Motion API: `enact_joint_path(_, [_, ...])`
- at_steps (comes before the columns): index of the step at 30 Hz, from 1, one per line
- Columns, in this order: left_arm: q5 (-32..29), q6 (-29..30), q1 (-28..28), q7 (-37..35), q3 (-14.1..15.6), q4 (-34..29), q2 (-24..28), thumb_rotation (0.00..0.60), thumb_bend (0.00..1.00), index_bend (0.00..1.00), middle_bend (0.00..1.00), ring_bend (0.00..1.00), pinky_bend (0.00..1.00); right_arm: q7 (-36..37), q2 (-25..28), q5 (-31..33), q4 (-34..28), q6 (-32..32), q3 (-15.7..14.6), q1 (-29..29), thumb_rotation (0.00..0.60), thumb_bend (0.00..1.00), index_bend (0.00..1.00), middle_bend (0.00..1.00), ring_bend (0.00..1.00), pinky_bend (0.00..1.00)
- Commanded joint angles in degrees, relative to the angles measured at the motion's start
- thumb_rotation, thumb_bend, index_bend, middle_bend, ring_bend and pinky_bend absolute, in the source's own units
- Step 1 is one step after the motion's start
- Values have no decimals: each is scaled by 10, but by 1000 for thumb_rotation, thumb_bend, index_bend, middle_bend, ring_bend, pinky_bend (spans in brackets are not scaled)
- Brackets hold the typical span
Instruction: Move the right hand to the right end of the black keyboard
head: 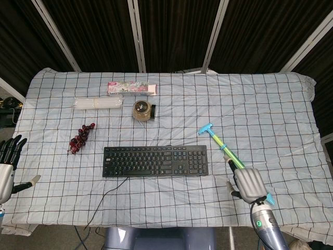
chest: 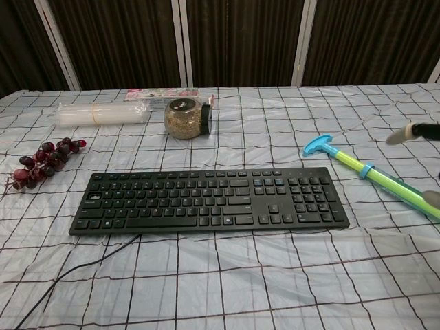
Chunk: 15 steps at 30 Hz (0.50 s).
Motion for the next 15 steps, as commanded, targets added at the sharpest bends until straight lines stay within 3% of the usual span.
enact_joint_path(1, [-2,0,0,-4,-1,0,1,600,76,0,0,0,0,-87,-79,109,7,-5,20,49,600,497,142,917,905,811])
enact_joint_path(8, [-2,2,-1,-12,-4,1,1,600,76,0,0,0,0,-115,-147,199,47,21,28,72,600,520,178,920,908,812])
enact_joint_path(15, [-4,0,-1,-11,-4,2,0,600,76,0,0,0,0,-110,-173,227,78,29,30,84,600,523,179,920,908,811])
